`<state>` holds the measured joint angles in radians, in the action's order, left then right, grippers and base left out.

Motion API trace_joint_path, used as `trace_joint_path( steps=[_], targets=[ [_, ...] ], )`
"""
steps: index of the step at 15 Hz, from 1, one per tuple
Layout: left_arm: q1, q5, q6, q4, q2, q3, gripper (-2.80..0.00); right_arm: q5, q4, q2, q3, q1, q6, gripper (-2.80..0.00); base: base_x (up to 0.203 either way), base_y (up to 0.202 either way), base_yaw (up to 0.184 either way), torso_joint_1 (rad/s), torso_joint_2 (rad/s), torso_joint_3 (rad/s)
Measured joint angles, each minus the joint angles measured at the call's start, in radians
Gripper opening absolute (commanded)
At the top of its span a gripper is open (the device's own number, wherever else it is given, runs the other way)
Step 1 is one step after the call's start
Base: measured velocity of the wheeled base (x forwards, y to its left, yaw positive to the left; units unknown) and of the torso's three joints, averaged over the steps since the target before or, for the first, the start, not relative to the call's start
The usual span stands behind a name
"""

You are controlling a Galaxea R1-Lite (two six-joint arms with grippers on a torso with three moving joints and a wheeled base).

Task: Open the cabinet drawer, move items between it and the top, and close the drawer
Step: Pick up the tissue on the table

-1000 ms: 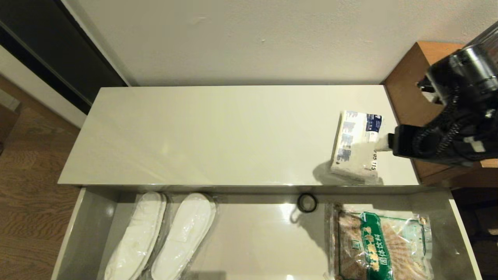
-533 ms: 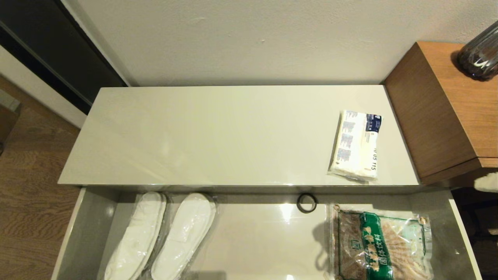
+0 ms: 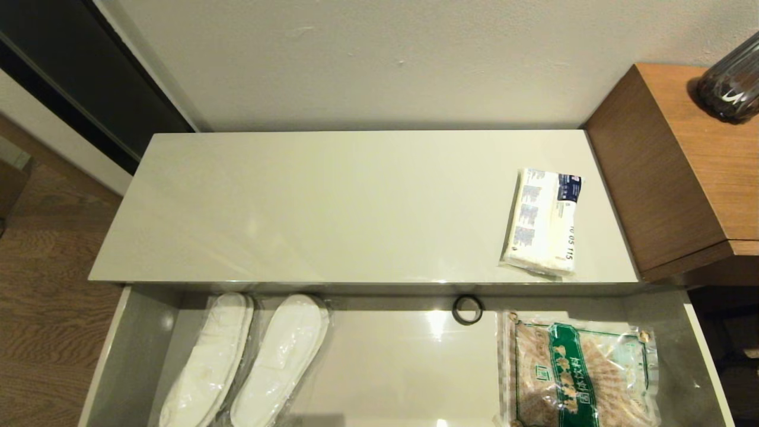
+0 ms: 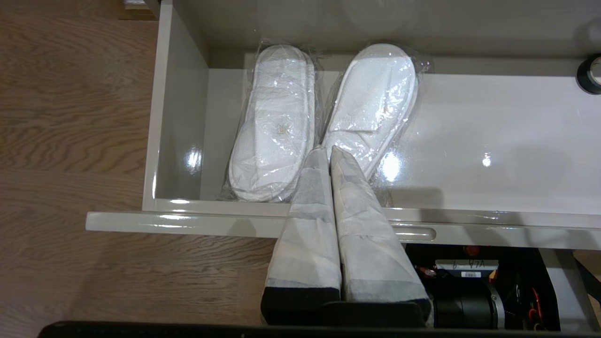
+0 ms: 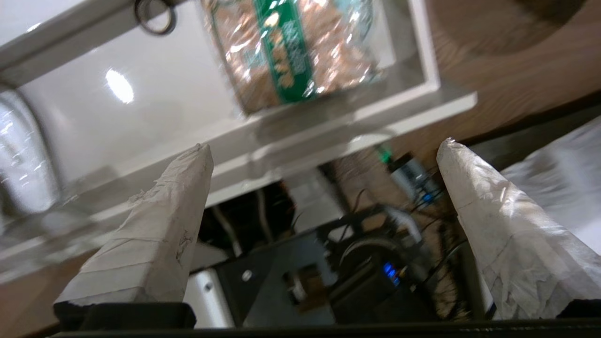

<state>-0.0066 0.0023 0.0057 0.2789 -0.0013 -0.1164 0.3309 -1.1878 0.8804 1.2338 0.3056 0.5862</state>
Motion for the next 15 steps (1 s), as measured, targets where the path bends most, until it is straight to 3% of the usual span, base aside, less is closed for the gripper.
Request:
trace_joint_path(
  steps=[2,3,8,15],
  targets=[
    [0.0,0.0,0.0,0.0,0.0,0.0,-2.8,-0.05,-0.002,-0.024,-0.03,-0.014,0.043,0.0,0.0,0.0,0.0,0.0,0.0,0.0],
    [0.0,0.0,0.0,0.0,0.0,0.0,-2.8,-0.084,-0.003,-0.034,-0.043,-0.024,0.062,-2.8,0.0,0.0,0.0,0.0,0.0,0.0],
    [0.0,0.0,0.0,0.0,0.0,0.0,-2.8,-0.257,-0.049,-0.101,-0.068,-0.095,0.129,-2.8,0.0,0.0,0.0,0.0,0.0,0.0],
    [0.0,0.0,0.0,0.001,0.0,0.0,-2.8,-0.325,-0.243,-0.227,0.026,-0.203,0.097,-2.8,0.0,0.0,0.0,0.0,0.0,0.0]
  ],
)
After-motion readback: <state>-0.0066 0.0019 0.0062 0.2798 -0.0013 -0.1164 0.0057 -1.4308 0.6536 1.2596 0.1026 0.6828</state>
